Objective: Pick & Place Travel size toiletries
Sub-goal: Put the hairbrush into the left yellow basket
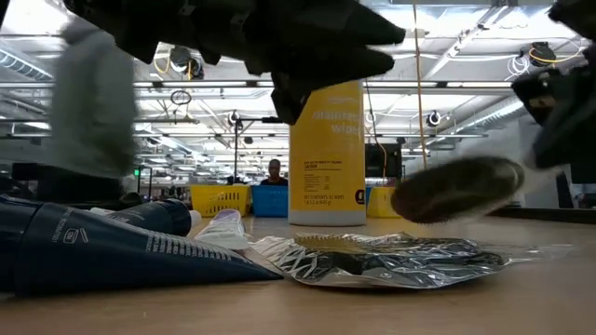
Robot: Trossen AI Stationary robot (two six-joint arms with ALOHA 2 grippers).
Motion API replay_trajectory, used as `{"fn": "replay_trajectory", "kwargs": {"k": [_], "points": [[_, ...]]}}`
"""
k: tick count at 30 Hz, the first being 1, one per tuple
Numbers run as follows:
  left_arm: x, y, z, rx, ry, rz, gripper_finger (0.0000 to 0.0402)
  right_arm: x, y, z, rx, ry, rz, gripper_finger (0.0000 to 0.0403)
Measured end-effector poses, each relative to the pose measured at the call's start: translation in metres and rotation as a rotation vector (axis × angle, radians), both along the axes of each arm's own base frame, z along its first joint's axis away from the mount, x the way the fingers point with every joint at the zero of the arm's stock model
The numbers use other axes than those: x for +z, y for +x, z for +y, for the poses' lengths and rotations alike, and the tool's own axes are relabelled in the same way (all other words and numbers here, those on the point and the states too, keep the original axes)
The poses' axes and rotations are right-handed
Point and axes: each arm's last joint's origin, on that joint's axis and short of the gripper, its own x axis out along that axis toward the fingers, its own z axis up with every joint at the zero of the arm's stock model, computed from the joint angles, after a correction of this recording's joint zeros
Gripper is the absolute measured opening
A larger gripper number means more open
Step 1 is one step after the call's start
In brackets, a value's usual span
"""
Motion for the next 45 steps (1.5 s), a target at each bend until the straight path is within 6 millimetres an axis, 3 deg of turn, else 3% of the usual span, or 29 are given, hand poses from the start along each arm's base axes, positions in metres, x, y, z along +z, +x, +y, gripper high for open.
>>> {"fn": "replay_trajectory", "kwargs": {"k": [7,16,20,31,45], "points": [[0.008,0.002,0.002,0.003,-0.006,-0.080,0.0108,0.030,-0.005,-0.008,0.031,-0.043,-0.096,0.0000],[0.009,0.003,0.003,-0.043,0.212,-0.152,0.0108,0.074,-0.017,-0.021,0.084,0.032,-0.228,0.0000],[0.017,0.002,0.007,0.025,0.279,-0.173,0.0108,0.085,-0.022,-0.025,0.128,0.103,-0.242,0.0000],[0.041,-0.006,0.010,0.176,0.641,-0.236,0.0108,0.089,-0.018,-0.034,0.082,0.122,-0.251,0.0000],[0.037,-0.007,0.011,0.162,0.677,-0.195,0.0108,0.089,0.002,-0.056,0.075,0.155,-0.217,0.0000]]}}
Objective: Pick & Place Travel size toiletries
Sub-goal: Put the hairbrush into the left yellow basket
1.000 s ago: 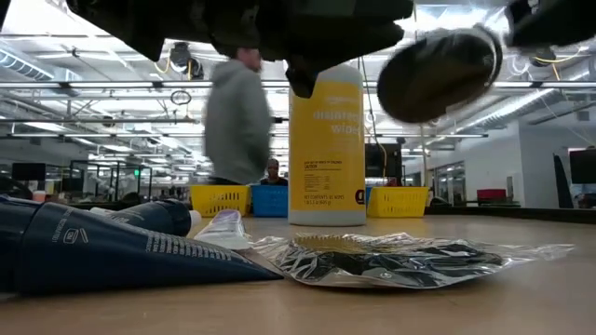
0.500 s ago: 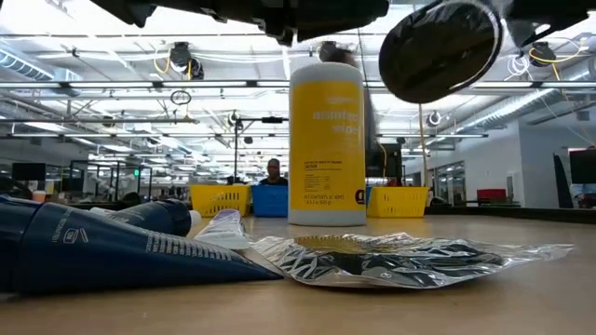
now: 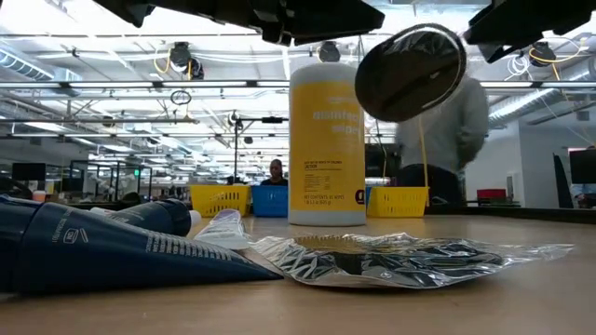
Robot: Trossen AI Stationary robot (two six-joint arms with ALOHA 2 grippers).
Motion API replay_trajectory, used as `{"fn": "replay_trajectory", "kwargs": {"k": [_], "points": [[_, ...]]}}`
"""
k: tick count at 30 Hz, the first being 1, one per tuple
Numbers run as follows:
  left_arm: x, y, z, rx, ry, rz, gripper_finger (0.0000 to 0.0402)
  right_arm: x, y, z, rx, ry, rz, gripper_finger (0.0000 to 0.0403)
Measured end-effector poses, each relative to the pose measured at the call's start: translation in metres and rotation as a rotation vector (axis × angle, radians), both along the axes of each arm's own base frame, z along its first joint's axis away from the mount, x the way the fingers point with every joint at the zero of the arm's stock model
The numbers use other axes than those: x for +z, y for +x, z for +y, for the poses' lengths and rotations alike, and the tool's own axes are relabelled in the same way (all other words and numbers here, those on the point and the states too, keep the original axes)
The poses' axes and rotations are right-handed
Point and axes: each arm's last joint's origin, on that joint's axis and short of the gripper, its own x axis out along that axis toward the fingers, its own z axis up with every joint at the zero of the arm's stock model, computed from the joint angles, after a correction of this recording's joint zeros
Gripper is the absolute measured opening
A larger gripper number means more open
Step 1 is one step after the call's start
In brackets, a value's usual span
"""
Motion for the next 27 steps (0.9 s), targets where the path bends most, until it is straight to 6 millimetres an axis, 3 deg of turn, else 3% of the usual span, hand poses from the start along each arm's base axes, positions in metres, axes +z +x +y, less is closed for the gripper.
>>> {"fn": "replay_trajectory", "kwargs": {"k": [20,27], "points": [[-0.007,0.002,0.011,0.043,-0.033,0.075,0.0112,0.004,0.011,-0.011,0.061,0.019,-0.023,0.0000],[-0.007,0.001,0.009,0.101,-0.005,0.065,0.0165,0.004,0.011,-0.011,0.061,0.017,-0.019,0.0000]]}}
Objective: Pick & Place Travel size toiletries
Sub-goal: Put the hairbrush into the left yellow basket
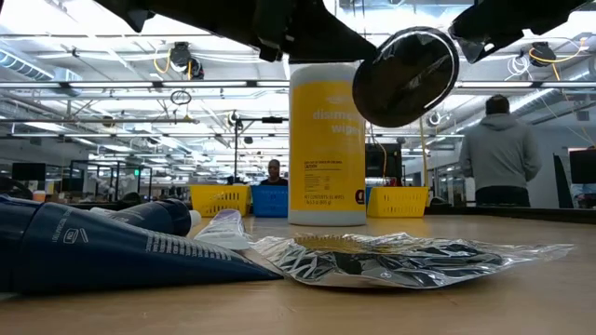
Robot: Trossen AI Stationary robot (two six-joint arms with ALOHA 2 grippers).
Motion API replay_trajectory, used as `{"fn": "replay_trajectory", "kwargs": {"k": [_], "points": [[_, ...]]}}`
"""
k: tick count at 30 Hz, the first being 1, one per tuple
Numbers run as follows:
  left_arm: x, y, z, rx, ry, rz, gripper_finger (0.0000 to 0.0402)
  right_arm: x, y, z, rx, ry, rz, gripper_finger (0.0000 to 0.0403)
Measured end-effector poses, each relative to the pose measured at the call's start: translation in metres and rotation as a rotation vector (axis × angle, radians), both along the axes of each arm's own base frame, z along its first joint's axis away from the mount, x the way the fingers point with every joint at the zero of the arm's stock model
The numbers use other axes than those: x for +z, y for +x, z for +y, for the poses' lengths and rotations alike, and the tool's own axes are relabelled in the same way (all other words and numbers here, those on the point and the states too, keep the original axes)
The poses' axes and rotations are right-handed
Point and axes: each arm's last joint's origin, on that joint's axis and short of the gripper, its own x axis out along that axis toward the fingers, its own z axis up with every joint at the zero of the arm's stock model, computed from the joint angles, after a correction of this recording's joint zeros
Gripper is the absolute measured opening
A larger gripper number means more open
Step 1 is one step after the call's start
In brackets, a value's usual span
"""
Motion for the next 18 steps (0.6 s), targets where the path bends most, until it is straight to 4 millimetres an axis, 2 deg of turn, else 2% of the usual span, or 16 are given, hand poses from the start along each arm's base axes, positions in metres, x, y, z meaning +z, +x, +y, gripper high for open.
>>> {"fn": "replay_trajectory", "kwargs": {"k": [6,9,18], "points": [[0.000,0.000,0.001,0.027,-0.018,-0.004,0.0206,-0.001,0.000,0.000,0.000,-0.003,0.005,0.0000],[0.000,0.002,0.004,-0.059,-0.083,0.003,0.0211,0.000,0.000,0.000,0.002,-0.005,0.003,0.0000],[-0.001,0.006,0.014,-0.087,-0.159,0.005,0.0212,0.003,0.001,0.001,0.012,-0.011,-0.032,0.0000]]}}
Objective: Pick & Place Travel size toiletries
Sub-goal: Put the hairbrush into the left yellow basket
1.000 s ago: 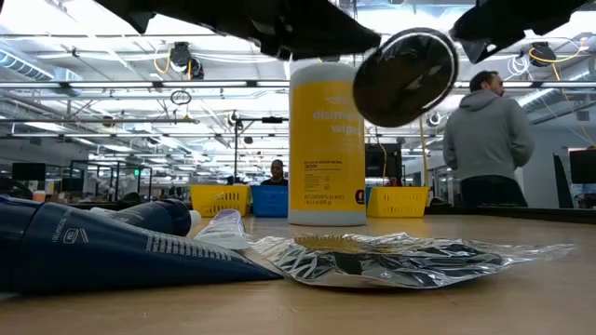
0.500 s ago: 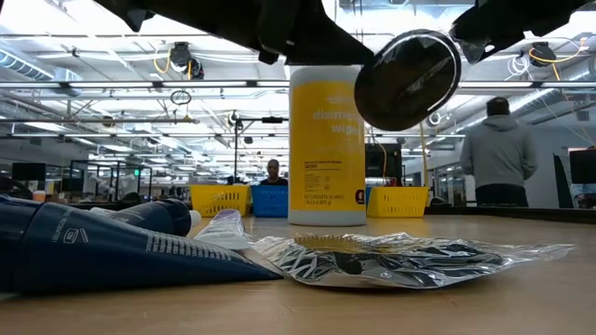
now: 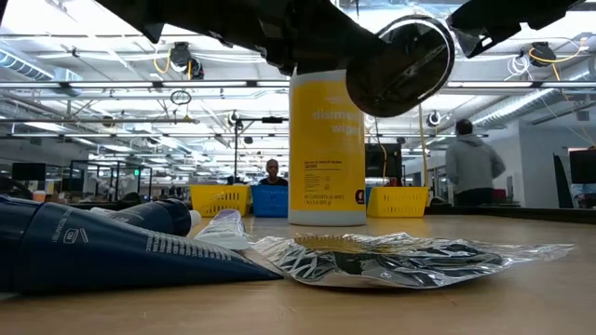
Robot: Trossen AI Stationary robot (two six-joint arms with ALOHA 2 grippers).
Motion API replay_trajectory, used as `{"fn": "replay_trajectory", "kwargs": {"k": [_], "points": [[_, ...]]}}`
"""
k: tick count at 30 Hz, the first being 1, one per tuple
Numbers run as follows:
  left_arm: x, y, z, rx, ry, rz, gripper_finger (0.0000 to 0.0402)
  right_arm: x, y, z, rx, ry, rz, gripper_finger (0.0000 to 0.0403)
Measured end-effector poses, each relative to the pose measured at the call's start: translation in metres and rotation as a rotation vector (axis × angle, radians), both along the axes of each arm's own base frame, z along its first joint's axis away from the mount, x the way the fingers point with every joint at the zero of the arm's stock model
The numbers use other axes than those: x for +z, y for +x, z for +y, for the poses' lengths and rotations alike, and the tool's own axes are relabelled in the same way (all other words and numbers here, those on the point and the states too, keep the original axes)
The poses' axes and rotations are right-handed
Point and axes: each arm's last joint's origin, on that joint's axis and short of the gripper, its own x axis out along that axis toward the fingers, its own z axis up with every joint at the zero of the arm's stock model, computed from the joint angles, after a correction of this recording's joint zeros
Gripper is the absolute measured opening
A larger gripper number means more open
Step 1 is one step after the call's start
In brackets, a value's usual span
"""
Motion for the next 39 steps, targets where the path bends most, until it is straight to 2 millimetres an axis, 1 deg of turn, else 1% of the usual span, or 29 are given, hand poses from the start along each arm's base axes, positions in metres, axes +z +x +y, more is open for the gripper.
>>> {"fn": "replay_trajectory", "kwargs": {"k": [8,11,14,20,21,22,27,31,34,36,39], "points": [[-0.0002,0.0002,0.0005,-0.010,-0.024,0.003,0.0211,0.0017,0.0007,0.0004,0.009,-0.012,-0.021,0.0000],[-0.0002,0.0003,0.0007,-0.010,-0.028,0.003,0.0195,0.0035,0.0014,0.0008,0.016,-0.022,-0.040,0.0000],[-0.0005,0.0003,0.0012,-0.009,-0.027,0.006,0.0156,0.0034,0.0013,0.0008,0.018,-0.027,-0.041,0.0000],[-0.0004,0.0004,0.0012,-0.015,-0.005,0.005,0.0040,0.0034,0.0013,0.0007,0.016,-0.028,-0.041,0.0000],[-0.0007,0.0003,0.0012,-0.014,-0.004,0.008,0.0023,0.0034,0.0013,0.0007,0.016,-0.028,-0.041,0.0000],[-0.0009,0.0002,0.0011,-0.015,-0.003,0.010,0.0015,0.0034,0.0014,0.0007,0.016,-0.028,-0.041,0.0000],[-0.0009,0.0003,0.0016,-0.012,-0.002,0.010,0.0025,0.0033,0.0013,0.0007,0.023,-0.047,-0.042,0.0002],[-0.0014,0.0002,0.0016,-0.012,0.002,0.015,0.0012,0.0033,0.0013,0.0006,0.022,-0.051,-0.043,0.0017],[-0.0022,0.0000,0.0017,-0.011,0.004,0.024,0.0016,0.0034,0.0014,-0.0004,-0.009,-0.072,-0.049,0.0041],[-0.0023,0.0000,0.0017,-0.011,0.005,0.025,0.0019,0.0034,0.0014,-0.0009,-0.018,-0.091,-0.052,0.0064],[-0.0006,-0.0012,0.0016,0.002,0.011,0.027,0.0012,0.0034,0.0014,-0.0009,-0.016,-0.097,-0.053,0.0107]]}}
